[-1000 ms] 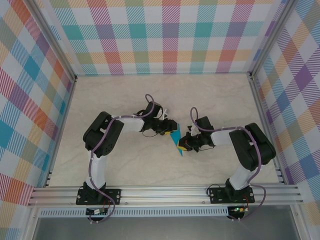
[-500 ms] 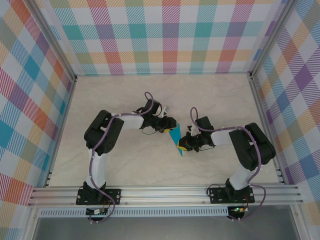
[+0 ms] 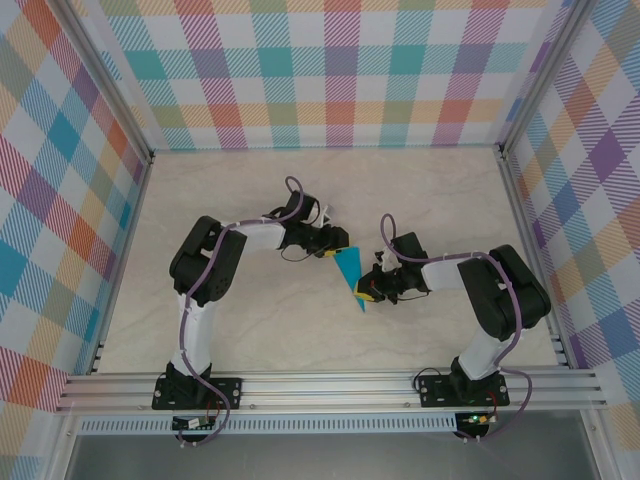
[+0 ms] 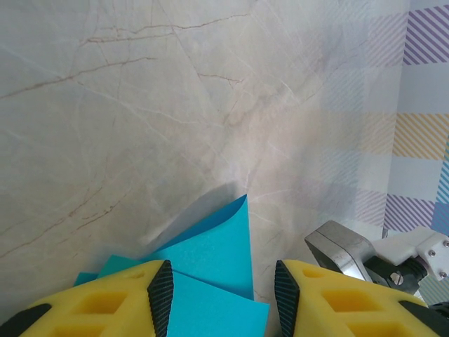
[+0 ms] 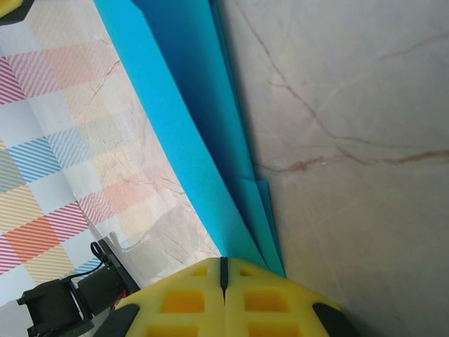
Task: Fold a paper plane with a square sheet of paper (pick it up from the middle)
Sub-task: Fold the wing for the fifth time at the center of the table.
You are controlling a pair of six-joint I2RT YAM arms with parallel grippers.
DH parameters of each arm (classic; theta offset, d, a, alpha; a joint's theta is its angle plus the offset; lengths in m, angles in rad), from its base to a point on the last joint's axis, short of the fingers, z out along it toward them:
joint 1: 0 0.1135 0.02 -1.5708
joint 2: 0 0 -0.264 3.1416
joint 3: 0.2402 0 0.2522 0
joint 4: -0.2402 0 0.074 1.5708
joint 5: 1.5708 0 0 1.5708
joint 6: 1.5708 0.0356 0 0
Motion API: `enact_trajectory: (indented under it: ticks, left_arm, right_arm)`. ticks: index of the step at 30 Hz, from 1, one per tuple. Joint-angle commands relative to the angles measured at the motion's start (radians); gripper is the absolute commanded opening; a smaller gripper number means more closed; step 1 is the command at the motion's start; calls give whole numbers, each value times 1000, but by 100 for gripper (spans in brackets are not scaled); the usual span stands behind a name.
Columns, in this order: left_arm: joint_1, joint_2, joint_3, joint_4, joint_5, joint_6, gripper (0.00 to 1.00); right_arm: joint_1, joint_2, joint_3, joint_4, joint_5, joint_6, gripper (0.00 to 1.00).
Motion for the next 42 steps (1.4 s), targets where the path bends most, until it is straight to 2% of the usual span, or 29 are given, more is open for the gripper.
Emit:
enact_trajectory:
  ticks: [1,8,13,17,22,29,35,42]
  left_arm:
    - [52,33,24,-51,-71,46,45]
    - [75,-1,110,-156,-89,73,45]
    - [70,-90,106,-160,-75,45,45]
    - [23,-186,39,-150,-81,24,45]
    - [-73,-230,-60,-114,-96,-12,40]
    - [-153,-147,-113,17,-55,-82,35]
    - [-158,-112,-117,-9,-116,-56,35]
    - [-157,-41,-119,-17,-153,-52,34]
  right_arm:
    - [7,84,-36,-119,142,-20,0]
    - [7,81,-19,-115,120,-25,0]
    - [7,74,-8,-109,111,-21,0]
    - [8,72,1,-93,99,-15,0]
    - [7,63,2,-86,99,-9,0]
    - [7,51,-8,-74,101,-4,0]
    - [6,34,-23,-46,93,8,1]
    - [7,-80,3,-67,68,-6,3]
